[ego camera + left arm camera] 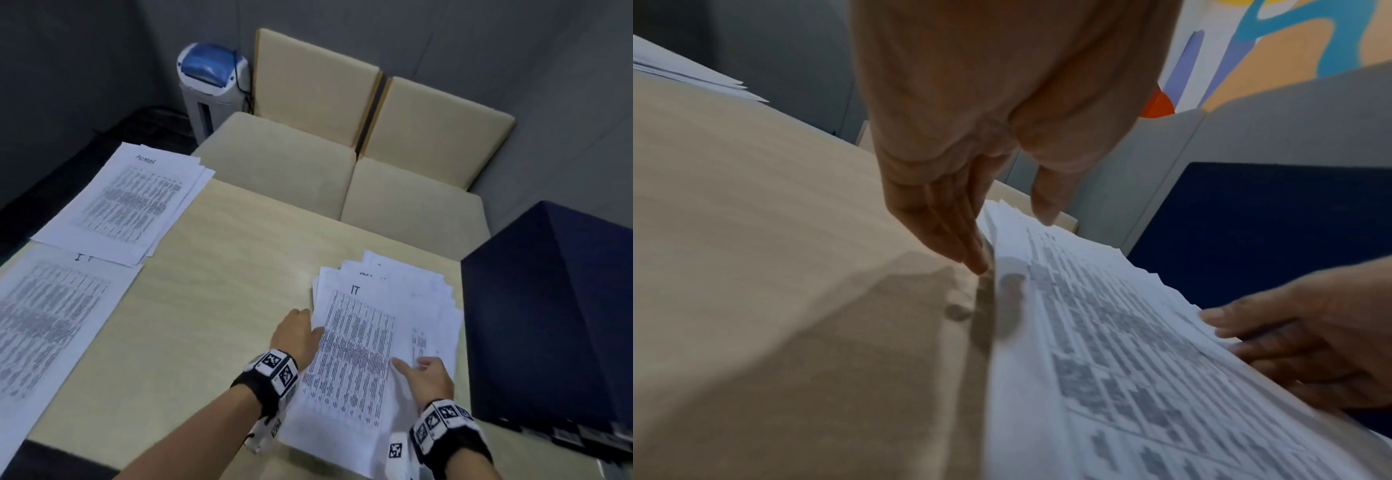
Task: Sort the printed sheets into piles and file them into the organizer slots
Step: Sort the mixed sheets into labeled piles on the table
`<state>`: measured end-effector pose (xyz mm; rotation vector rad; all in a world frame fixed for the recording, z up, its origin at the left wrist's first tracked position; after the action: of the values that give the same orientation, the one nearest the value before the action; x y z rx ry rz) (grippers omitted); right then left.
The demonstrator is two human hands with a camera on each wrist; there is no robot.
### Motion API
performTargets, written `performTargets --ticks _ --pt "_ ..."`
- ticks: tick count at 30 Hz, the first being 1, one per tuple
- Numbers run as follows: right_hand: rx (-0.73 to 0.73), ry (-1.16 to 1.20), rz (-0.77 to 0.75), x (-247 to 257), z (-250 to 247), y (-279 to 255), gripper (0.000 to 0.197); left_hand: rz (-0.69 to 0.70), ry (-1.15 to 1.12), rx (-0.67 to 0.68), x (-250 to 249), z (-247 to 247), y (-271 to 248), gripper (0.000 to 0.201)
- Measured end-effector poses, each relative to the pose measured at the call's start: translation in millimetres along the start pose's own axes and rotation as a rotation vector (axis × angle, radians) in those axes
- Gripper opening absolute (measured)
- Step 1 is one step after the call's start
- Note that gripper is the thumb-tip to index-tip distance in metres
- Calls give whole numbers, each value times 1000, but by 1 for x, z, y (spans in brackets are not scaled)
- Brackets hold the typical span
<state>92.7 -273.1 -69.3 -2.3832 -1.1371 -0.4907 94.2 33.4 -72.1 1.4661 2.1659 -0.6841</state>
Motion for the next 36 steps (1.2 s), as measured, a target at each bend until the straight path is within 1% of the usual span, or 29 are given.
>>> performTargets --ticks 2,4,6,7,9,11,13,16,17,19,20,21,23,24,26,28,29,31,32,33,34,36 --pt "5 55 -15 1 -2 2 45 16 28 -62 -7 -3 -5 33" --pt "-25 92 -51 2 -6 5 33 24 54 -124 -13 -8 -9 34" --pt "-54 140 -91 1 -10 9 23 -11 10 -168 -15 -11 -12 34" --pt "-53 162 -121 1 -10 11 24 -44 -19 -183 -14 -11 -12 33" --pt "-34 160 -194 0 -14 12 36 -114 -52 -207 -7 -9 -14 35" --pt "-33 195 -211 -4 -21 13 40 -169 -52 -222 1 -5 -15 34" --pt "-52 264 -177 -13 -30 15 35 -191 -56 -223 6 1 -17 34" --pt "-91 347 -100 -27 -37 15 38 -213 -80 -218 8 8 -20 28" --pt "-95 411 -49 -32 -40 15 33 -229 -88 -235 9 7 -20 24" --pt "-73 532 40 -37 -46 13 16 -262 -107 -283 12 3 -21 18" --pt "-43 595 68 -35 -50 9 7 -261 -103 -295 13 0 -21 20" --pt "-16 663 106 -32 -54 5 6 -243 -77 -294 12 -2 -20 26" --pt "2 771 165 -34 -53 8 16 -176 47 -262 6 -9 -17 38" --pt "-2 787 188 -35 -49 8 17 -153 109 -263 3 -15 -17 41" --pt "5 826 214 -31 -43 8 15 -112 180 -336 -5 -32 -21 41" --pt "9 843 178 -17 -40 5 15 -23 97 -421 -24 -49 -29 44" --pt "15 847 152 -8 -40 3 15 19 -9 -409 -33 -51 -33 48" --pt "62 864 94 15 -39 -6 15 63 -251 -280 -45 -49 -43 54" --pt "92 871 61 26 -36 -11 15 56 -339 -210 -45 -46 -47 51" --pt "114 868 33 34 -32 -14 14 34 -402 -177 -39 -45 -49 45" --pt "135 854 16 41 -26 -16 12 9 -429 -177 -28 -46 -50 39" --pt "170 818 -6 52 -10 -21 15 -74 -466 -232 1 -58 -50 35"
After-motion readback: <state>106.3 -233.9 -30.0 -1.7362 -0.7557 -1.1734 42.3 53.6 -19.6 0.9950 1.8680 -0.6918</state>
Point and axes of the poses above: each hand's wrist, its own y-axis towards the middle knuckle, its own z-axis out of the palm, x = y × z, the point moved 9 cm from there along y, towards the middle knuckle, and after that the axes turned 15 degrees about -x, right-handed, at the moved point
